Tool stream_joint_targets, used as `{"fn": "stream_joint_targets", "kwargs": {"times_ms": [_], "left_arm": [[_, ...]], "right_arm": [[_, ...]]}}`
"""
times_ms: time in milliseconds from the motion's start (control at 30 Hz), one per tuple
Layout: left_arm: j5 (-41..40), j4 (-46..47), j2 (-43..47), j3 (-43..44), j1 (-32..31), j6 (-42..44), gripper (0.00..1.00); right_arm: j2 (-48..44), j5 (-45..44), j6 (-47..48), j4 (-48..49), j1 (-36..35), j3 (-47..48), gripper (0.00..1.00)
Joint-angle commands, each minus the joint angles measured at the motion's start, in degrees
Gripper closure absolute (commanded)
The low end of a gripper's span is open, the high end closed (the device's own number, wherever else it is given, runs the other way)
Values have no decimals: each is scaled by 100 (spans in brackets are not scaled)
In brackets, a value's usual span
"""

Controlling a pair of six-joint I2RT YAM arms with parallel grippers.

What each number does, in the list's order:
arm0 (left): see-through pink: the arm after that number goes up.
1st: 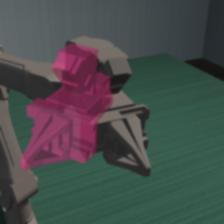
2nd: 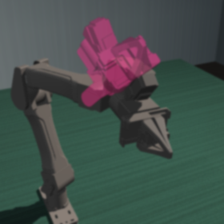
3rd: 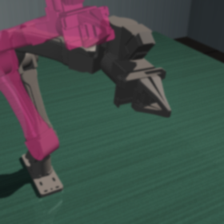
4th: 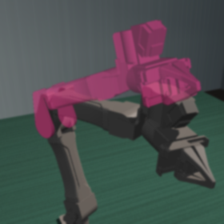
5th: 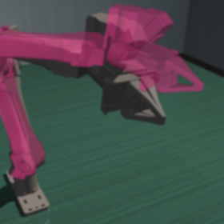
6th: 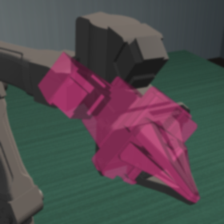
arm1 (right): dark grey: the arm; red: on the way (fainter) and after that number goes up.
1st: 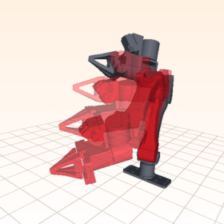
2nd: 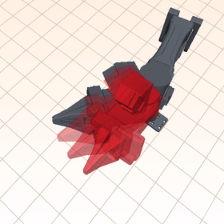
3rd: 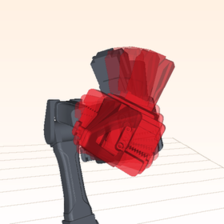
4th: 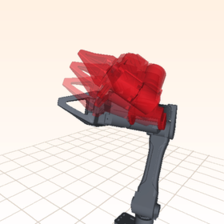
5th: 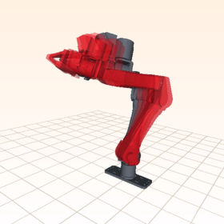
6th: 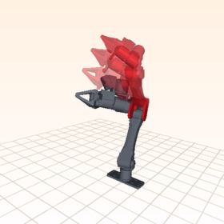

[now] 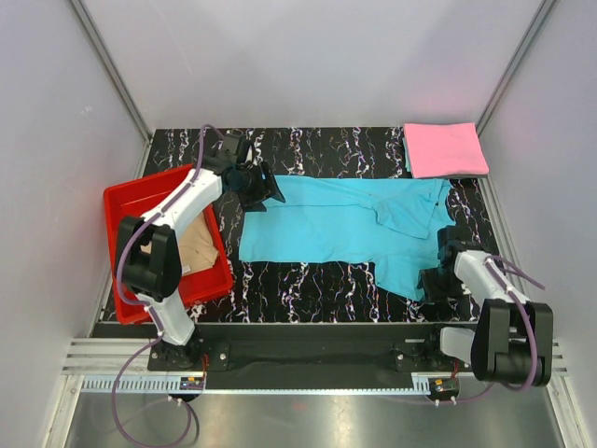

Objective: Fold and stack the t-shirts
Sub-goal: Fold the tshirt

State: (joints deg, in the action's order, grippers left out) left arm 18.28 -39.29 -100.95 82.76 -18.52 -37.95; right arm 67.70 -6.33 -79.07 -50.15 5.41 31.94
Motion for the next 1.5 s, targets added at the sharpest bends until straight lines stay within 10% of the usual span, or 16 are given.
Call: {"fn": "stream_joint_targets", "kwargs": {"times_ms": [0, 233, 500, 667, 1000, 1200, 1467], "left_arm": [[105, 115, 128, 311, 68, -72, 33], [-490, 44, 409, 153, 218, 42, 32], [-2470, -255, 909, -84, -64, -246, 37], [-2294, -315, 1410, -875, -81, -2055, 51], [-2144, -1169, 1095, -1253, -195, -5027, 44], [-3724, -1976, 989, -1042, -854, -6817, 44], [-3876, -1986, 858, -1587, -1197, -7709, 47]], "right_arm": [[418, -2, -21, 505, -84, 67, 51], [-97, -456, -143, 419, -128, -13, 99], [-486, -643, 383, -329, -119, 918, 100], [-591, -159, 682, 153, -119, 989, 100], [-434, 789, 1227, 1006, -119, 1007, 100], [-214, 1160, 1674, 1350, -119, 1164, 100], [-143, 1625, 1684, 1894, -119, 893, 100]]}}
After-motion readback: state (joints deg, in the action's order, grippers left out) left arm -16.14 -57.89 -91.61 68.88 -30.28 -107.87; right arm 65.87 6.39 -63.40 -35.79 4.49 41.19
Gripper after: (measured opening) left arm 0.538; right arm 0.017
